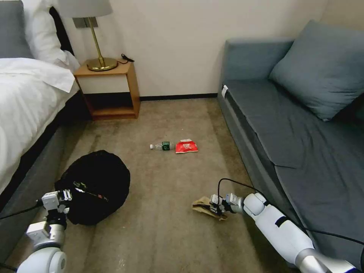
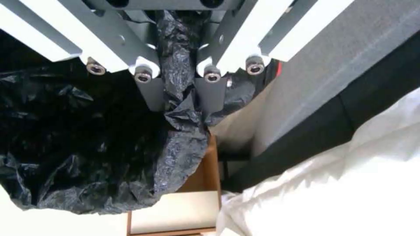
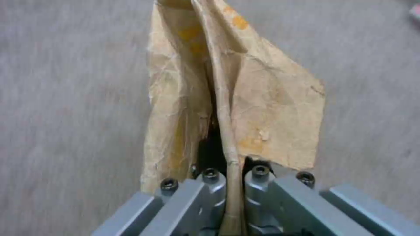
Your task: Pick up the trash bin, then pick up the garbage on the floor and place it into the trash bin.
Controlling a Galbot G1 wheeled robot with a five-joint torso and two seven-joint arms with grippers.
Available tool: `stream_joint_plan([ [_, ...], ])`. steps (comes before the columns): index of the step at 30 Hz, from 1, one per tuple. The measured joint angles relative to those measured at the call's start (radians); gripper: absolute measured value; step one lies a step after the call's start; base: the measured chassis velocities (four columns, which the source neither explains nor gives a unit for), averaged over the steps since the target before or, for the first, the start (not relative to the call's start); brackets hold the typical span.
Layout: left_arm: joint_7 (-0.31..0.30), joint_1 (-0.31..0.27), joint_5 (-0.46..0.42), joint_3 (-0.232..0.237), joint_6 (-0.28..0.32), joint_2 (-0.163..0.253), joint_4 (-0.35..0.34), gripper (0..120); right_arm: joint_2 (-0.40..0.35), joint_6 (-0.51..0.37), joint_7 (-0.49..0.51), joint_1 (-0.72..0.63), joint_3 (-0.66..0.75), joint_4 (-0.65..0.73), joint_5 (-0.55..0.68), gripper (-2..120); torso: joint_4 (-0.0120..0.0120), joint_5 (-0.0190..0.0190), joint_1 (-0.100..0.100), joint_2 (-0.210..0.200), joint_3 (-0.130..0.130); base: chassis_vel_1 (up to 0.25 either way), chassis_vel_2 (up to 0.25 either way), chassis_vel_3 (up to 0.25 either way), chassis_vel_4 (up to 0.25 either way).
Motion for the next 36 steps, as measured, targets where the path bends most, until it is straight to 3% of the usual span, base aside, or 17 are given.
stream_joint_plan([
  [9,0.002,0.002,0.000,0.007,-0.002,0.000,-0.008,5,0.008,-0.061,0.062,0.008,-0.059,0.224,0.246,0,0.0000,-0.0001,0.000,0.000,0.000,0.000,0.000,0.000,0.000],
  [13,0.002,0.003,0.005,0.013,-0.002,-0.006,-0.015,5,0.025,-0.107,0.168,0.029,-0.141,0.358,0.419,0,0.0000,-0.0002,0.000,0.000,0.000,0.000,0.000,0.000,0.000],
  [23,0.006,0.009,0.017,0.020,-0.006,-0.025,-0.021,5,0.097,-0.139,0.450,0.083,-0.352,0.548,0.640,0,0.0002,-0.0002,0.000,0.000,0.000,0.000,0.000,0.000,0.000],
  [29,0.008,0.009,0.019,0.024,-0.006,-0.034,-0.021,5,0.156,-0.122,0.530,0.107,-0.435,0.571,0.703,0,0.0001,-0.0002,0.000,0.000,0.000,0.000,0.000,0.000,0.000],
  [36,0.009,0.006,0.023,0.033,-0.006,-0.046,-0.024,5,0.256,-0.080,0.570,0.141,-0.501,0.498,0.730,0,0.0001,-0.0003,0.000,0.000,0.000,0.000,0.000,0.000,0.000],
])
